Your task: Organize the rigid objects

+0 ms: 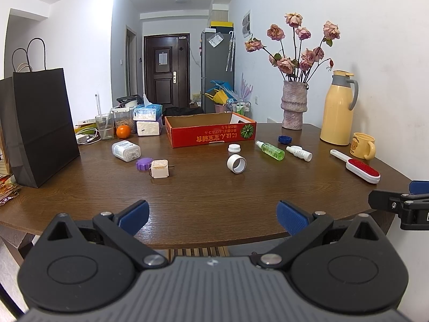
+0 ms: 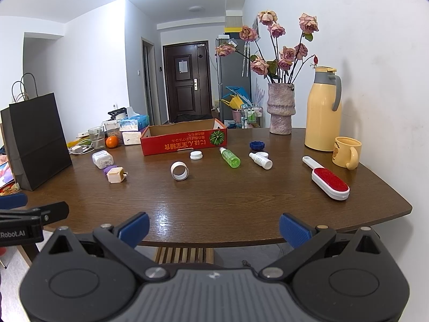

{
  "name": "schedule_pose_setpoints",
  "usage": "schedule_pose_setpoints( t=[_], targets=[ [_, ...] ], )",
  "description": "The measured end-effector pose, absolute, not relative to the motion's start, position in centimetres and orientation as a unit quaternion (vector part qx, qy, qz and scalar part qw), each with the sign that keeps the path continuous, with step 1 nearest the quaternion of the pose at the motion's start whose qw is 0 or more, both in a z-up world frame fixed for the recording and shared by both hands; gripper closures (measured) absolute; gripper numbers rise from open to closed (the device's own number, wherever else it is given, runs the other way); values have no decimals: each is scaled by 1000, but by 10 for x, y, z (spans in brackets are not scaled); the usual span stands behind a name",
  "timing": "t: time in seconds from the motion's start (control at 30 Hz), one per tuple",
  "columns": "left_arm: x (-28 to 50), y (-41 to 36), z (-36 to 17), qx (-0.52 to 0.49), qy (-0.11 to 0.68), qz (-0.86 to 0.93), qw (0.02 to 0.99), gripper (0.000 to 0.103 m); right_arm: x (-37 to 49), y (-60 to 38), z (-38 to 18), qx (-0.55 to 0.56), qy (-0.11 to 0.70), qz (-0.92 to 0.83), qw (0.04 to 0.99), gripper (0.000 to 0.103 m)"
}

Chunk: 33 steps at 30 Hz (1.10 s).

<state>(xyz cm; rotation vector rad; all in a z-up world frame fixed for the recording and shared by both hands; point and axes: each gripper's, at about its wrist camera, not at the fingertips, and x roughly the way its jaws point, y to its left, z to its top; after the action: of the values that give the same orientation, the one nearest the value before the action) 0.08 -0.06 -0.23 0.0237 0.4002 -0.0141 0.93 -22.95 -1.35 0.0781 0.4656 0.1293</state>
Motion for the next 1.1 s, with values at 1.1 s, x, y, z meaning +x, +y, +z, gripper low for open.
schedule_pose_setpoints(
  t=[1.1],
  targets=[
    [31,13,-12,-9,217,14,976,0,34,-238,-24,47,238,51,969,0]
  ],
)
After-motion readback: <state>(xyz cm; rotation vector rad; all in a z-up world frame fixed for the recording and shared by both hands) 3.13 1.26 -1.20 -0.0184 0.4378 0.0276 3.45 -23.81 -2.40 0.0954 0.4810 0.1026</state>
